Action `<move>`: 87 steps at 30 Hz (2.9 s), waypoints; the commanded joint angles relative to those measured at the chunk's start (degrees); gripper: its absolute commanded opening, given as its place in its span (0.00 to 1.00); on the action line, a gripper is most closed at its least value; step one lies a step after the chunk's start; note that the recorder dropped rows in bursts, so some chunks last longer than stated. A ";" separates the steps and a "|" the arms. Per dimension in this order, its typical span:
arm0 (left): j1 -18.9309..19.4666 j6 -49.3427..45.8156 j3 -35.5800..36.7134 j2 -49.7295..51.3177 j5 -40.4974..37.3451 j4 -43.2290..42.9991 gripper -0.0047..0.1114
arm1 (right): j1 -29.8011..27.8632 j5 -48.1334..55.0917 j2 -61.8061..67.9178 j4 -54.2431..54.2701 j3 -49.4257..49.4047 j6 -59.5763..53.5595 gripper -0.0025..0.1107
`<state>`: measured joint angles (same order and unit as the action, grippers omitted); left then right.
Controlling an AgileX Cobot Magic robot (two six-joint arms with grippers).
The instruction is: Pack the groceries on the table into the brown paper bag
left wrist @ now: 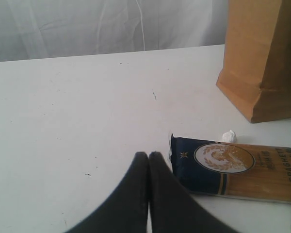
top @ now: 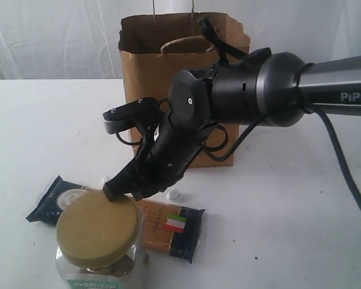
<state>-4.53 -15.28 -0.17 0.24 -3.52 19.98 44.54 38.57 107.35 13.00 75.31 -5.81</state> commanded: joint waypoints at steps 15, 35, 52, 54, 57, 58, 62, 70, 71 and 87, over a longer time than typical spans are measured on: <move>-0.26 0.02 0.17 -0.24 0.04 0.56 0.04 | -4.08 -2.75 -6.19 -2.09 -0.70 17.25 0.29; -0.26 0.02 0.17 -0.24 0.04 0.56 0.04 | -6.23 -5.47 4.21 -5.12 -0.70 16.38 0.29; -0.26 0.02 0.17 -0.24 0.04 0.56 0.04 | -6.23 -11.56 8.13 -7.21 -0.70 16.10 0.29; -0.26 0.02 0.17 -0.24 0.04 0.56 0.04 | -6.23 -11.21 8.13 -7.21 -0.70 16.10 0.29; -0.26 0.02 0.17 -0.24 0.04 0.56 0.04 | -6.23 -9.92 8.16 -7.51 -0.70 16.10 0.29; -0.26 0.02 0.17 -0.24 0.04 0.56 0.04 | -6.23 -9.64 8.16 -7.59 -0.70 15.87 0.29; -0.26 0.02 0.17 -0.24 0.04 0.56 0.04 | -6.23 -9.07 8.16 -7.59 -0.70 14.53 0.29; -0.26 0.02 0.17 -0.24 0.04 0.56 0.04 | -6.23 -9.13 9.71 -7.47 -0.70 13.49 0.27; -0.26 0.02 0.17 -0.24 0.04 0.56 0.04 | -6.23 -8.91 9.71 -7.47 -0.70 13.49 0.25; -0.26 0.02 0.17 -0.24 0.04 0.56 0.04 | -6.23 6.61 1.41 -2.36 -0.58 12.95 0.05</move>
<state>-4.53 -15.28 -0.17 0.24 -3.52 19.98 38.59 39.66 112.48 10.25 74.74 8.35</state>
